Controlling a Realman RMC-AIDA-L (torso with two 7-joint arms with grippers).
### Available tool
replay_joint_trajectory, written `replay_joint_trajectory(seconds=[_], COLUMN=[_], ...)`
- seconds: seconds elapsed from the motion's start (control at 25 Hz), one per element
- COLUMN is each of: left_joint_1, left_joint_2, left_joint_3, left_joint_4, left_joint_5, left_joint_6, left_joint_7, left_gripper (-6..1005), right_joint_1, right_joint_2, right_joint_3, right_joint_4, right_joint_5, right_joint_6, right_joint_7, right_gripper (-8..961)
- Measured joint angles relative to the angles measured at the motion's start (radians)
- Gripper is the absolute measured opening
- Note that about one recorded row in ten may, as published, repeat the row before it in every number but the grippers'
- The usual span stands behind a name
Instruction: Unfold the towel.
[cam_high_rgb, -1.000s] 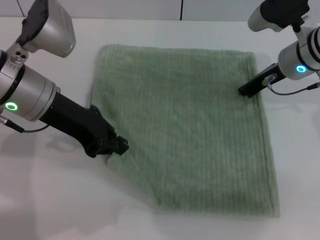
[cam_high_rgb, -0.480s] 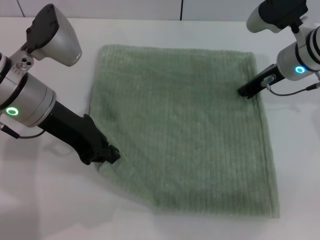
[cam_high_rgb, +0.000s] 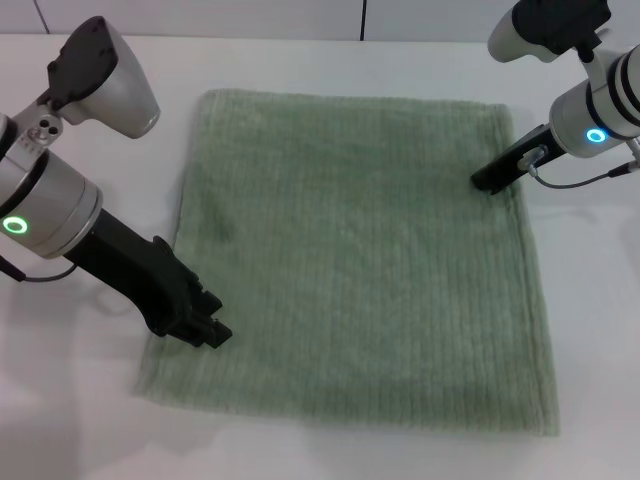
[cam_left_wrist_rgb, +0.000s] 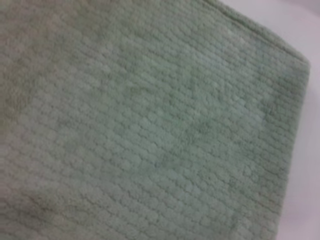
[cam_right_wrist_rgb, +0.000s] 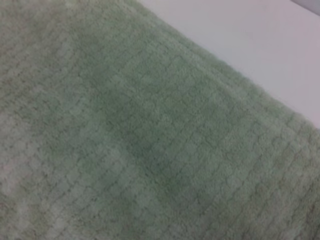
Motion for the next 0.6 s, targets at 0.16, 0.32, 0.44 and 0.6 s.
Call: replay_joint_trajectory(seconds=[0.16, 0.32, 0.44, 0.6], left_joint_1=[0.005, 0.016, 0.04, 0.072], left_joint_2=[-0.002, -0.007, -0.007, -0.006], left_joint_3=[-0.019, -0.085, -0.149, -0.191], left_joint_4=[0.016, 0.022, 0.018, 0.01], left_joint_5=[-0.008, -0.084, -0.224, -0.364], left_joint_6=[-0.042, -0.147, -0.218, -0.309], left_joint_7=[0.02, 0.063, 0.13, 0.171], left_gripper=[369, 530, 639, 747], right_joint_1=[0.0, -0.001, -0.004, -0.005], right_joint_2=[0.0, 0.0, 0.0, 0.0], right_joint_3=[0.005, 0.007, 0.007, 0.008], right_joint_4=[0.0, 0.0, 0.0, 0.0], right_joint_5=[0.0, 0.0, 0.0, 0.003], right_joint_6=[-0.002, -0.005, -0.006, -0.007], right_joint_7=[0.0, 0.0, 0.0, 0.0], right_gripper=[20, 20, 20, 20])
